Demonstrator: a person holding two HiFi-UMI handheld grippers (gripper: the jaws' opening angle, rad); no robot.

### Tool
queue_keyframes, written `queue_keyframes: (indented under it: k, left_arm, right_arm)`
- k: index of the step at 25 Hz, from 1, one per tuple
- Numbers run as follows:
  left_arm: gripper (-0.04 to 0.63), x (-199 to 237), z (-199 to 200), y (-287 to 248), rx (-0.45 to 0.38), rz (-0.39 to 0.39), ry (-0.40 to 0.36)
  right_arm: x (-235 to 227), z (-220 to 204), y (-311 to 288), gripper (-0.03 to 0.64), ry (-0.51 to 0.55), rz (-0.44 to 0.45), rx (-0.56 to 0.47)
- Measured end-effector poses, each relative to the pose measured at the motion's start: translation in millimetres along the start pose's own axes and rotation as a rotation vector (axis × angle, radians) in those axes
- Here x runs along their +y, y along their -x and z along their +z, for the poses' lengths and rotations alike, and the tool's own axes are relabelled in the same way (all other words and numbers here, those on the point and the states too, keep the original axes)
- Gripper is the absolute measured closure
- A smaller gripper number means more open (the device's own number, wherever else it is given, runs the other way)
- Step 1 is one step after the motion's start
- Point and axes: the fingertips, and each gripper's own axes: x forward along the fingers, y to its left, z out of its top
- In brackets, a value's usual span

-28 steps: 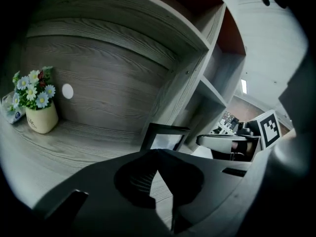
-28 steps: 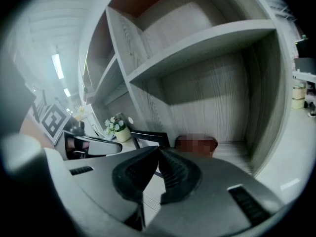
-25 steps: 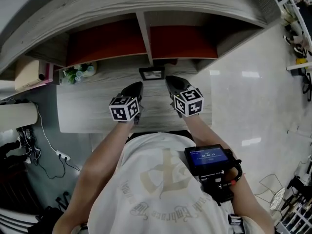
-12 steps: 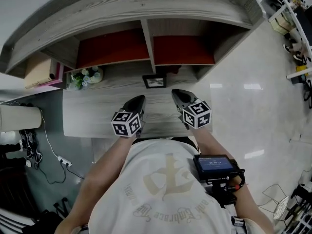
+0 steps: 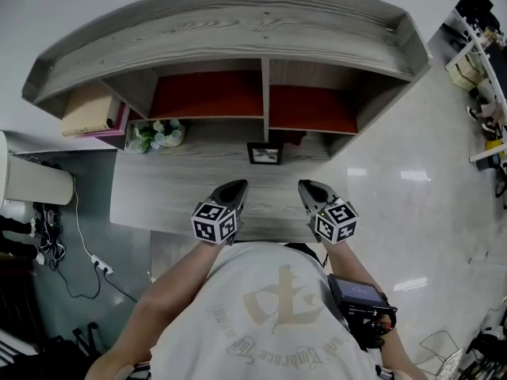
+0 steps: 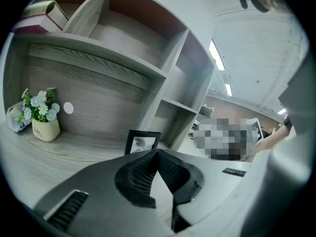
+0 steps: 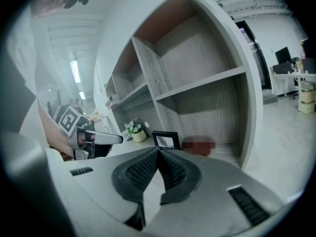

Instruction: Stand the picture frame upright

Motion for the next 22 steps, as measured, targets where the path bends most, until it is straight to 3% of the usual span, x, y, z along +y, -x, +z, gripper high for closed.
queue_keyframes:
  k: [22]
  left_arm:
    - [0.588,3,-4,11,0.005,0.02,-0.006]
  right_arm:
    - [14,2,0,0.614,0.018,0.048,-0.01]
